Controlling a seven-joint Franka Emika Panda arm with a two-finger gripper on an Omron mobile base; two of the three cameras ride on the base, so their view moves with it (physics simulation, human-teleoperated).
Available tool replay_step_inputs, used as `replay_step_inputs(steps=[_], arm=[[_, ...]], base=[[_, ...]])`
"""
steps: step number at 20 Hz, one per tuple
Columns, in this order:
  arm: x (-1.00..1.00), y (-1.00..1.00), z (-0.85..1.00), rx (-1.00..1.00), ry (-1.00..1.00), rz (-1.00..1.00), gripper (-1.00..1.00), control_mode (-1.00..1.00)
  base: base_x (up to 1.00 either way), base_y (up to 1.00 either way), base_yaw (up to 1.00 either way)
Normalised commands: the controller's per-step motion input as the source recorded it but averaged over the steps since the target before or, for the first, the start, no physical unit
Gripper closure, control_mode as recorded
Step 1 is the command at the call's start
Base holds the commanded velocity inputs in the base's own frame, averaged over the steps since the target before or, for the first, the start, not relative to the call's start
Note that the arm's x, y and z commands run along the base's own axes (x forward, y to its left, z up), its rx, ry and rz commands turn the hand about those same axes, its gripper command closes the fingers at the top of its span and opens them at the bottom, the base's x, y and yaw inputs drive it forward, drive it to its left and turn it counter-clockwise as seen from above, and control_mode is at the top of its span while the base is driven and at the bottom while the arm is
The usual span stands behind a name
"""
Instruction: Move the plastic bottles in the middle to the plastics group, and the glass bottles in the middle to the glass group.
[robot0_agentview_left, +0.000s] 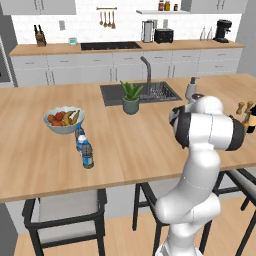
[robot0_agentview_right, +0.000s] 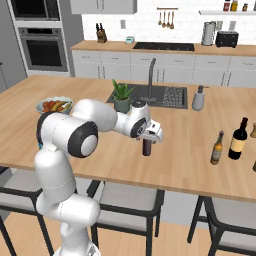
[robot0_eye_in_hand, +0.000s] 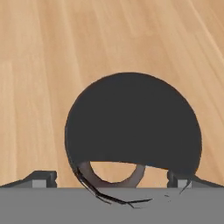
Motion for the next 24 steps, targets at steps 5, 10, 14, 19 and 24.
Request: replay_step_inputs(steps=[5, 10, 14, 19, 24], arm=[[0.02, 0.00, -0.07, 0.00, -0.02, 0.00, -1.00, -1.00], [0.04, 0.00, -0.05, 0.00, -0.12, 0.00, -1.00, -1.00], [0.04, 0.00, 0.00, 0.00, -0.02, 0.00, -1.00, -1.00], [0.01, -0.01, 0.00, 0.00, 0.00, 0.00, -1.00, -1.00], [0.00, 0.00, 0.00, 0.00, 0.00, 0.00, 1.00, -1.00]], base=[[0.00, 0.00, 0.00], [0.00, 0.00, 0.00], [0.00, 0.00, 0.00], [0.00, 0.00, 0.00], [0.00, 0.00, 0.00]])
